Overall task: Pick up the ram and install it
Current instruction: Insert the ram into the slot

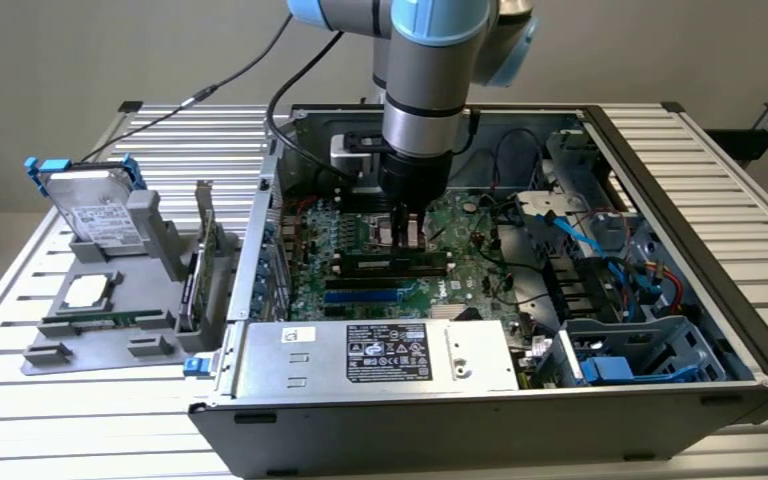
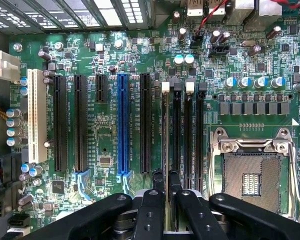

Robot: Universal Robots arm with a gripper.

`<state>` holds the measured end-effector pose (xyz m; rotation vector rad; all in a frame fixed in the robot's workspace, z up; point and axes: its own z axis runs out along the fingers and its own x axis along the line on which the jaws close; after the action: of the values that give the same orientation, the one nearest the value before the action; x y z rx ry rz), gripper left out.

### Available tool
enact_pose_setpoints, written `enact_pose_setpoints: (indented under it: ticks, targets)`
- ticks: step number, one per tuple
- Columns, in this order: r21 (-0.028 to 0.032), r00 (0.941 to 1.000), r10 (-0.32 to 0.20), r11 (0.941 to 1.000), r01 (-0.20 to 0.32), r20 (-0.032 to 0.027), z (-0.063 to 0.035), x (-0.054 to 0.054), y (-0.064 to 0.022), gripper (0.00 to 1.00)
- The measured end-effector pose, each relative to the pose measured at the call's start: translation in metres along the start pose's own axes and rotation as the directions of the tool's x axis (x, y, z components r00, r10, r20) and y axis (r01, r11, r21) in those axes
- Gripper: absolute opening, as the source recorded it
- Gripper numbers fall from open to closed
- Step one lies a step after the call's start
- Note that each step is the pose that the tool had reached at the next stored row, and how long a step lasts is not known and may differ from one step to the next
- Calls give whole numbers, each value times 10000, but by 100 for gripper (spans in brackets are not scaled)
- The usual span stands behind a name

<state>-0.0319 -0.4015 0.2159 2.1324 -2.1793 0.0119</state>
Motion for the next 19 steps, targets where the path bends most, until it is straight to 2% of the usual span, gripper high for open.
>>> enact_pose_setpoints:
  ticks: [2, 3, 10, 19]
  targets:
    - [0, 10000, 0, 10000, 0, -4, 0, -1, 0, 17]
    - [-1, 10000, -1, 10000, 1, -7, -1, -1, 0, 24]
    - [0, 10000, 2, 10000, -2, -34, 0, -13, 0, 24]
    - [0, 10000, 2, 10000, -2, -37, 0, -46, 0, 24]
